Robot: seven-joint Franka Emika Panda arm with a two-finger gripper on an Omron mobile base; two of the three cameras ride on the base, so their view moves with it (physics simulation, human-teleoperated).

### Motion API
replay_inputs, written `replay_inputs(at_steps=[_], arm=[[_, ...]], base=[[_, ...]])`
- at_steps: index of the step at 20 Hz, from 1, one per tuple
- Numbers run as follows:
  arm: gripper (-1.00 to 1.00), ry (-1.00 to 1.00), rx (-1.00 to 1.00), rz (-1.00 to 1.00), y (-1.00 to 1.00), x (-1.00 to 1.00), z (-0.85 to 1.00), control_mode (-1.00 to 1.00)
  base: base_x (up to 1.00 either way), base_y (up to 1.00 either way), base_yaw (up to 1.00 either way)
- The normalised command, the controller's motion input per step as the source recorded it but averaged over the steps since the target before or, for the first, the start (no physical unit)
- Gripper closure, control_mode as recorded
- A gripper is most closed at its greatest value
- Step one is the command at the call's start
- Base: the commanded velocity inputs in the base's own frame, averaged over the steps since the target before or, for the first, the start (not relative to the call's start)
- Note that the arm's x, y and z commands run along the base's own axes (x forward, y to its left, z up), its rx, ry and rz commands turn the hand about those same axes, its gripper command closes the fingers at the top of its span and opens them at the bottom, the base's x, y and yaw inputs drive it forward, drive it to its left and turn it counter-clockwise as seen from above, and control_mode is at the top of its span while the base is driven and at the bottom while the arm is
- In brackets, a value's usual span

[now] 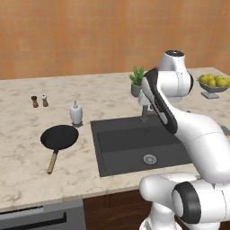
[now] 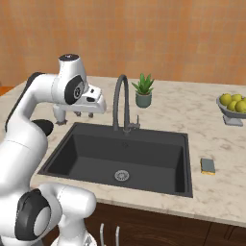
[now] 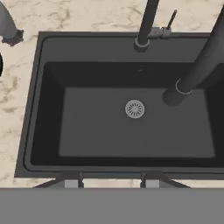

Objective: Pick the pan and sponge and place them into the sink. Then turn on the water.

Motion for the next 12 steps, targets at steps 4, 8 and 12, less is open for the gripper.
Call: replay_inputs(at_steps=[4,8,12], arm=[[-1.00,0.16,0.00,0.00,0.63,0.00,-0.11,-1.00],[-1.00,0.17,-0.08,0.00,1.00,0.00,-0.25,-1.00],[-1.00,0.23,-0.07,0.00,1.00,0.12,-0.22,-1.00]], base=[[0.00,0.00,0.00],[0.00,0.00,0.00],[0.00,0.00,0.00]])
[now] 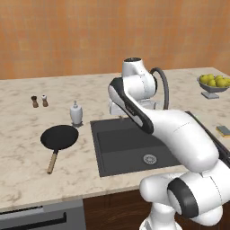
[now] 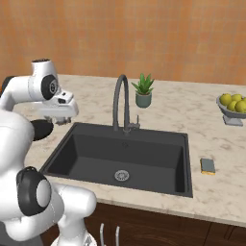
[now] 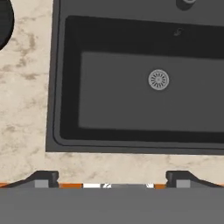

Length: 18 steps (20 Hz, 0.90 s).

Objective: Pick the pan and sponge and place them into the sink. Then turn on the water.

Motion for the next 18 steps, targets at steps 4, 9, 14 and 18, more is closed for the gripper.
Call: replay_inputs(at_steps=[4,9,14,18], arm=[[-1.00,0.18,-0.02,-0.02,1.00,0.48,-0.41,-1.00],[-1.00,0.06,0.00,-0.06,1.00,0.75,-0.59,-1.00],[-1.00,0.01,0.00,-0.04,0.88,0.60,-0.40,-1.00],[-1.00,0.00,-0.03,0.00,0.03,0.00,0.00,-1.00]], base=[[0.00,0.00,0.00],[0.00,0.00,0.00],[0.00,0.00,0.00],[0.00,0.00,0.00]])
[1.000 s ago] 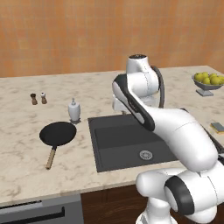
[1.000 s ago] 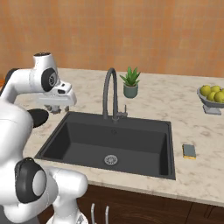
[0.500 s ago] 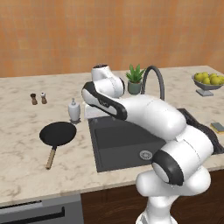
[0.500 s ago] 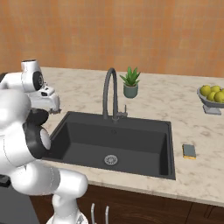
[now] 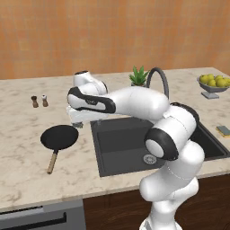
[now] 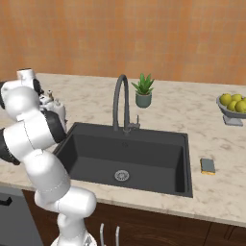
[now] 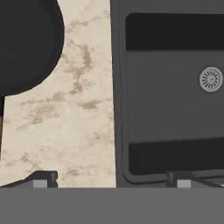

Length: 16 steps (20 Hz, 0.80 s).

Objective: Pick the pan and sponge and place them into the sink. Then turn on the water.

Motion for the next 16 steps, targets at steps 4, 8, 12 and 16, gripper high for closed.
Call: replay_inputs(at_steps=[4,8,12,16], arm=[[-1.00,0.00,-0.01,0.00,0.35,0.16,-0.36,-1.00],[-1.00,0.00,0.00,0.00,0.37,0.22,-0.43,-1.00],[-1.00,0.00,0.02,0.00,0.44,0.01,-0.33,-1.00],[-1.00,0.04,0.00,0.00,0.56,0.00,-0.38,-1.00]], base=[[0.00,0.00,0.00],[0.00,0.00,0.00],[0.00,0.00,0.00],[0.00,0.00,0.00]])
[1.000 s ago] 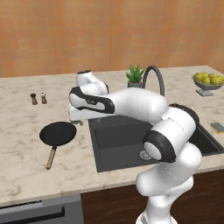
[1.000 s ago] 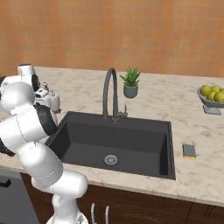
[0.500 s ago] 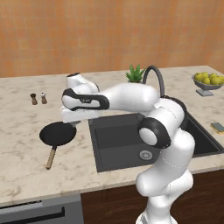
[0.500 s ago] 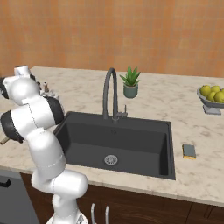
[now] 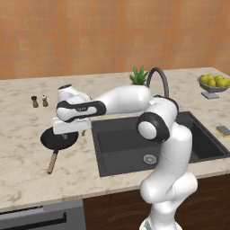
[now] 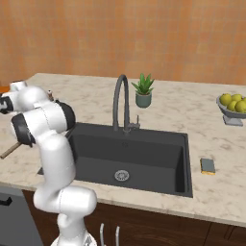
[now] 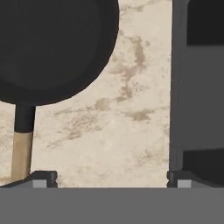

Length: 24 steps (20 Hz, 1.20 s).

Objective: Pick the pan and sponge and place them into the sink. Then turn on the water.

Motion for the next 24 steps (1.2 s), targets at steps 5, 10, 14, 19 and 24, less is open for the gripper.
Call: replay_inputs(at_steps=[5,10,14,19,24], arm=[[-1.00,0.02,0.00,0.00,0.62,0.00,-0.34,-1.00],[-1.00,0.05,0.00,-0.01,0.60,0.01,-0.34,-1.00],[-1.00,0.00,0.00,-0.03,0.49,0.10,-0.32,-1.00],[-1.00,0.00,0.00,0.00,0.13,0.19,-0.25,-1.00],[-1.00,0.00,0.00,-0.01,0.01,0.22,-0.28,-1.00]], base=[[0.00,0.00,0.00],[0.00,0.00,0.00],[0.00,0.00,0.00],[0.00,0.00,0.00],[0.00,0.00,0.00]])
